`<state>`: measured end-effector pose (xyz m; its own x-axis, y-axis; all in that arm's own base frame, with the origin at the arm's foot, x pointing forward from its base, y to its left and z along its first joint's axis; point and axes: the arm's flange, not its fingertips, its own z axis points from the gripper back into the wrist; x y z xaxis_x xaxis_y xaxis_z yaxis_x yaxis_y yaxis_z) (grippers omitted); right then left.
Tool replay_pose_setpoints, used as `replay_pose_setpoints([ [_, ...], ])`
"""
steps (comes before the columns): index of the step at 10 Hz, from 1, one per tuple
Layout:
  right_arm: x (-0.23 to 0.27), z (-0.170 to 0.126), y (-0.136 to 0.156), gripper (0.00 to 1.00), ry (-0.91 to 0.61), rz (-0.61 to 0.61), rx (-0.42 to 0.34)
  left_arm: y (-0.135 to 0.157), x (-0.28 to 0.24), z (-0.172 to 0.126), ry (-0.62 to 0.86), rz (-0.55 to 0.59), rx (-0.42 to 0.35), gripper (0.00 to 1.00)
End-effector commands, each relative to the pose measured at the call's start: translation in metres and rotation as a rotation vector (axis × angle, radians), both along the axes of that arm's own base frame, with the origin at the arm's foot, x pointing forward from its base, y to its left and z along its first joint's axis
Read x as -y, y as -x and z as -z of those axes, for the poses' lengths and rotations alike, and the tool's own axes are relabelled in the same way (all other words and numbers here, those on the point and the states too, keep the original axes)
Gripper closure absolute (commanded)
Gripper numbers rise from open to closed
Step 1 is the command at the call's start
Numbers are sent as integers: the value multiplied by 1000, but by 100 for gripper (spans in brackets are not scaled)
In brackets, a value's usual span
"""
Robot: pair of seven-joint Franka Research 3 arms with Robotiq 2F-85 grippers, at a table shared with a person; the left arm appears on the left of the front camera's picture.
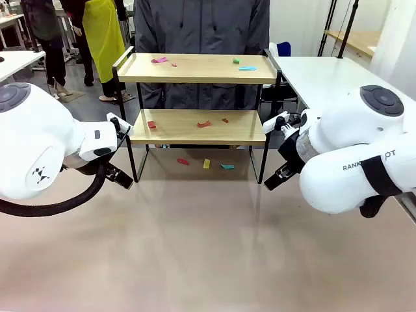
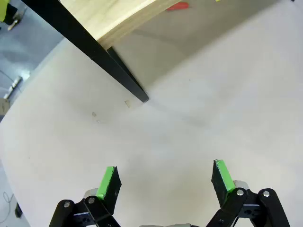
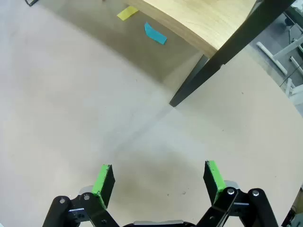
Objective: Clean the shelf.
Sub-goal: Pick up the Duster handed by the human.
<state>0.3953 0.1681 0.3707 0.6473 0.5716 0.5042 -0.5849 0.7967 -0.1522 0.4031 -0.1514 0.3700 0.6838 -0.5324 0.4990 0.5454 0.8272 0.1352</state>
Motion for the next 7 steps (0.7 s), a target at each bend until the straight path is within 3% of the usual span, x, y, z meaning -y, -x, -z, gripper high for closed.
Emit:
replay_pose_setpoints([
  [1, 0, 0, 0, 0, 0, 0, 0, 0, 0, 0, 0, 0, 0, 0],
  [7, 0, 0, 0, 0, 0, 0, 0, 0, 0, 0, 0, 0, 0, 0],
])
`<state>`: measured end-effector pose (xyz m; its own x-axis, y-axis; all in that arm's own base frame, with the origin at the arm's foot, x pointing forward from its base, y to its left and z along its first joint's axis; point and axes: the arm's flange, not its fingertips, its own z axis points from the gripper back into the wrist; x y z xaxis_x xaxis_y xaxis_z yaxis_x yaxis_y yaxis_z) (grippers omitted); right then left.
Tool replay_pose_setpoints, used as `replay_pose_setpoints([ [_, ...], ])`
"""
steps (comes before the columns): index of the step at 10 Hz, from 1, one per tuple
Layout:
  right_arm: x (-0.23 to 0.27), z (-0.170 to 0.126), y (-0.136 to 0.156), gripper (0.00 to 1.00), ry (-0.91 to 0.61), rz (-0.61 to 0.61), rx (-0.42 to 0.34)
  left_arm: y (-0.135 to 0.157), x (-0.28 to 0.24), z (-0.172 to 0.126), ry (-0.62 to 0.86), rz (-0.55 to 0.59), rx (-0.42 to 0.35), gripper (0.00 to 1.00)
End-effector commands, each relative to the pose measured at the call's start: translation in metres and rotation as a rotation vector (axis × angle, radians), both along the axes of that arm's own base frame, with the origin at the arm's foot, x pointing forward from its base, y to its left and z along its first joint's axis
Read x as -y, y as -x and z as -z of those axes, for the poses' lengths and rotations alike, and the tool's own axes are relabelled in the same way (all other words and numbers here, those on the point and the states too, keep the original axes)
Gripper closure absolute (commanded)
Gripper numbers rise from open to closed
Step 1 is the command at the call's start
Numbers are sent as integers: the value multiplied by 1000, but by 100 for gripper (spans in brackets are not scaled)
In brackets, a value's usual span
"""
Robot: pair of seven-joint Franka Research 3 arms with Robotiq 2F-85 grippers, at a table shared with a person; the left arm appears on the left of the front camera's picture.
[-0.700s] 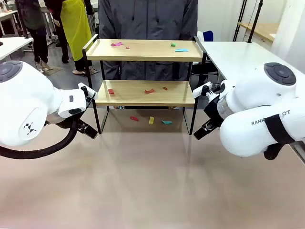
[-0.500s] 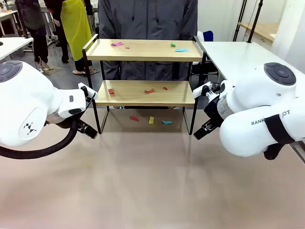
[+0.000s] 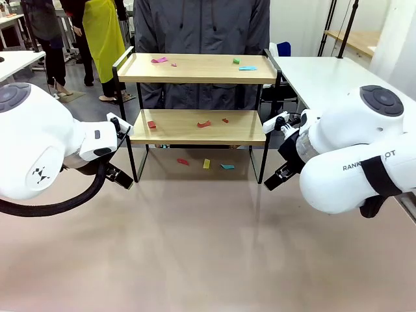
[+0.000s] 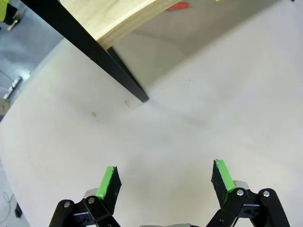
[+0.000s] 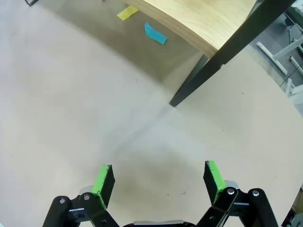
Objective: Clean the shelf.
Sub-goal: Pick up the Duster handed by the human.
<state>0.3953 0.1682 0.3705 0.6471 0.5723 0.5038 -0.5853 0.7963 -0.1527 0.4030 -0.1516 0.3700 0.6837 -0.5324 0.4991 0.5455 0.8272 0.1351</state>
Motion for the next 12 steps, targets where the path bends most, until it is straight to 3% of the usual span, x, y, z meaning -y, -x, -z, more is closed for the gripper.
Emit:
replay_pose_setpoints([
  [1, 0, 0, 0, 0, -1, 0, 0, 0, 0, 0, 0, 0, 0, 0],
  [3, 0, 0, 0, 0, 0, 0, 0, 0, 0, 0, 0, 0, 0, 0],
  [8, 59, -111, -8, 0, -187, -45, 140, 8, -73, -97, 169, 215, -57, 0],
  [9, 84, -122, -7, 0, -225, -77, 162, 8, -101, -108, 195, 287, -81, 0],
  [11, 141, -126, -23, 0, -253, -136, 183, -6, -152, -111, 307, 556, -13, 0],
  [12, 171, -119, -32, 0, -282, -177, 188, -13, -173, -99, 337, 645, 59, 0],
])
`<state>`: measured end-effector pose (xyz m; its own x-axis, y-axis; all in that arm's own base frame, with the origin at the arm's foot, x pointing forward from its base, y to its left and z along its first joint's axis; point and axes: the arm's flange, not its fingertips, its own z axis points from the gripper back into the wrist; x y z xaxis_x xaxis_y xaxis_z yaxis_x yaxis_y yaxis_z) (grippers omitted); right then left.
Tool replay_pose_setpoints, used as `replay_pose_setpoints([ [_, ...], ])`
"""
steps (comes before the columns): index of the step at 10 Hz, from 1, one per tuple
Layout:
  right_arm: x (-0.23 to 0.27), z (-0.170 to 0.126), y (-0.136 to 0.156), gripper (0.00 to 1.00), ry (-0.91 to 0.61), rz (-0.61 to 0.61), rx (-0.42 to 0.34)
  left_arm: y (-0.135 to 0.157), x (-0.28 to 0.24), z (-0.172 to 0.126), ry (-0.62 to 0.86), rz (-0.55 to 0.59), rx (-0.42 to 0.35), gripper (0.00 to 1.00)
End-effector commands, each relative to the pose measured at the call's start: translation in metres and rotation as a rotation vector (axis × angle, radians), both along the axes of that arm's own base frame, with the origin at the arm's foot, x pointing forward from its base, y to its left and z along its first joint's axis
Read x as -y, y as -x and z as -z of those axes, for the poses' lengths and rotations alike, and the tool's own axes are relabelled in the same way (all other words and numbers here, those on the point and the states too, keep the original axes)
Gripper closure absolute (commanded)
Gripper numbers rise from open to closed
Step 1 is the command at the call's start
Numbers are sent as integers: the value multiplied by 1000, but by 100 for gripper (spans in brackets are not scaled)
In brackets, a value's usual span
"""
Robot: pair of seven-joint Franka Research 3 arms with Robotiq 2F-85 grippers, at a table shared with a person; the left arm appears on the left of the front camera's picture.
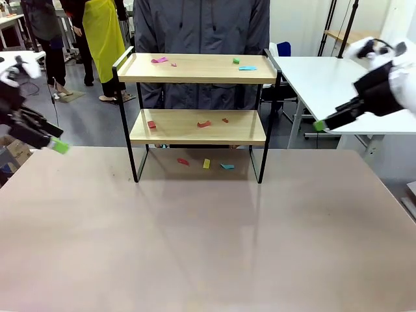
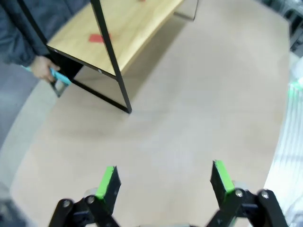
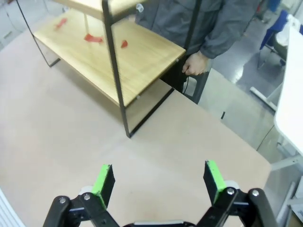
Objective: Clean the shelf.
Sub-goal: Pick up the Duster handed by the human.
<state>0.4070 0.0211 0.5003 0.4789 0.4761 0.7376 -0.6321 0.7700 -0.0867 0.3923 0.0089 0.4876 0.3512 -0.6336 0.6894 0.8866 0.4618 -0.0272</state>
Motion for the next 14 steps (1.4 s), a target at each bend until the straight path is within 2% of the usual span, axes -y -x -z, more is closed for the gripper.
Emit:
replay_pose_setpoints([
  [1, 50, 21, -27, 0, -49, -134, 23, -31, -32, 34, 98, 176, 80, 0],
  [2, 78, 31, -35, 0, -87, -176, 37, -37, -45, 48, 126, 204, 101, 0],
  [3, 96, 41, -42, 0, -138, -161, 61, -39, -50, 57, 135, 207, 109, 0],
  [4, 100, 52, -48, 0, -144, -131, 64, -36, -53, 59, 134, 216, 122, 0],
  [5, 89, 54, -46, 0, -149, -21, 9, -30, -49, 55, 59, 133, 72, 0],
  [6, 103, 45, -24, 0, -92, -111, 43, -22, -54, 58, 125, 188, 135, 0],
  [10, 103, 45, -24, 0, -92, -111, 43, -22, -54, 58, 125, 188, 135, 0],
  [11, 102, 45, -28, 0, -103, -94, 34, -21, -52, 59, 102, 171, 101, 0],
  [12, 133, 54, -53, 0, -122, -90, 12, -40, -73, 69, 164, 188, 82, 0],
  [13, 155, 60, -73, 0, -124, -95, 56, -58, -91, 76, 233, 225, 77, 0],
  [14, 171, 71, -83, 0, -137, -129, 96, -67, -107, 85, 282, 217, 126, 0],
])
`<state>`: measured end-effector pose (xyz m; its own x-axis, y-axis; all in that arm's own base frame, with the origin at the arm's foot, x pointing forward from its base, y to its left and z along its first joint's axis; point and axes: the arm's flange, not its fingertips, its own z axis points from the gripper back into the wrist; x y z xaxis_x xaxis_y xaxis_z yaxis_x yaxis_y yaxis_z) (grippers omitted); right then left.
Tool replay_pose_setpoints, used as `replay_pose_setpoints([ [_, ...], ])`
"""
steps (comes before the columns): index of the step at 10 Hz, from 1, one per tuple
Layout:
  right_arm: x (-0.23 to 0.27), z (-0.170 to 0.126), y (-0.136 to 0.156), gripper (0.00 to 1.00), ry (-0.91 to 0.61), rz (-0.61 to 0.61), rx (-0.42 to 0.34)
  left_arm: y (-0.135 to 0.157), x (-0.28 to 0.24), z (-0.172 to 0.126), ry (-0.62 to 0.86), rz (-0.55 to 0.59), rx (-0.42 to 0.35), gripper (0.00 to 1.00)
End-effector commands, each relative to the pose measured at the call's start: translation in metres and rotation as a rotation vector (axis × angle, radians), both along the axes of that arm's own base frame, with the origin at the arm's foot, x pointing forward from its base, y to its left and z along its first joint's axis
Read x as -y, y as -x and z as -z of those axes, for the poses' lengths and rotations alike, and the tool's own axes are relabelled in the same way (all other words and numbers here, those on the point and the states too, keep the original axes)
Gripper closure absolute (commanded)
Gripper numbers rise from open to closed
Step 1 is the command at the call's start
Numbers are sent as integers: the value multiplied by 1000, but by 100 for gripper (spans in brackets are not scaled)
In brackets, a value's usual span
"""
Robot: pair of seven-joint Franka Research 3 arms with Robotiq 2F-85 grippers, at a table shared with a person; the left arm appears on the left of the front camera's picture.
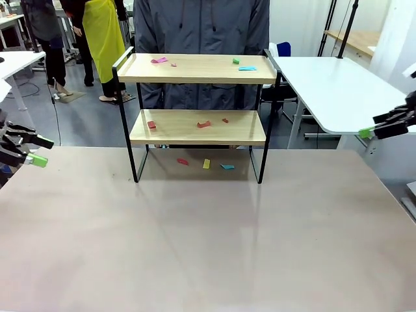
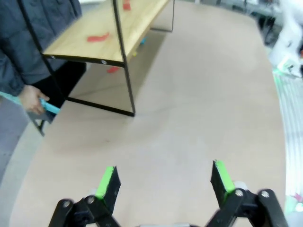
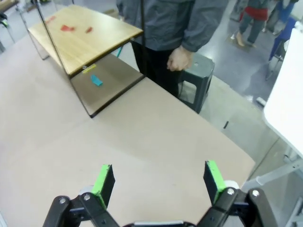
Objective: Clean the shelf.
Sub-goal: Pick up the Duster handed by the human.
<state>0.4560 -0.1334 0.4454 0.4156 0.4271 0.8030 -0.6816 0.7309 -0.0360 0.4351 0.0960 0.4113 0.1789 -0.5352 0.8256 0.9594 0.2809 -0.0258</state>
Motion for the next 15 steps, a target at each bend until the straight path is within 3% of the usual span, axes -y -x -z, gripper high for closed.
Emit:
replay_pose_setpoints([
  [1, 28, 25, -43, 0, -56, -94, 84, -30, -34, 13, 145, 41, 97, 0],
  [2, 42, 30, -55, 0, -89, -130, 105, -39, -46, 15, 201, 82, 160, 0],
  [4, 65, 44, -66, 0, -126, -149, 136, -51, -70, 28, 314, 38, 253, 0],
  [9, 97, 59, -81, 0, -216, -147, 184, -67, -104, 52, 416, -9, 319, 0],
  [15, 99, 41, -80, 0, -280, -188, 280, -65, -120, 51, 553, -2, 376, 0],
])
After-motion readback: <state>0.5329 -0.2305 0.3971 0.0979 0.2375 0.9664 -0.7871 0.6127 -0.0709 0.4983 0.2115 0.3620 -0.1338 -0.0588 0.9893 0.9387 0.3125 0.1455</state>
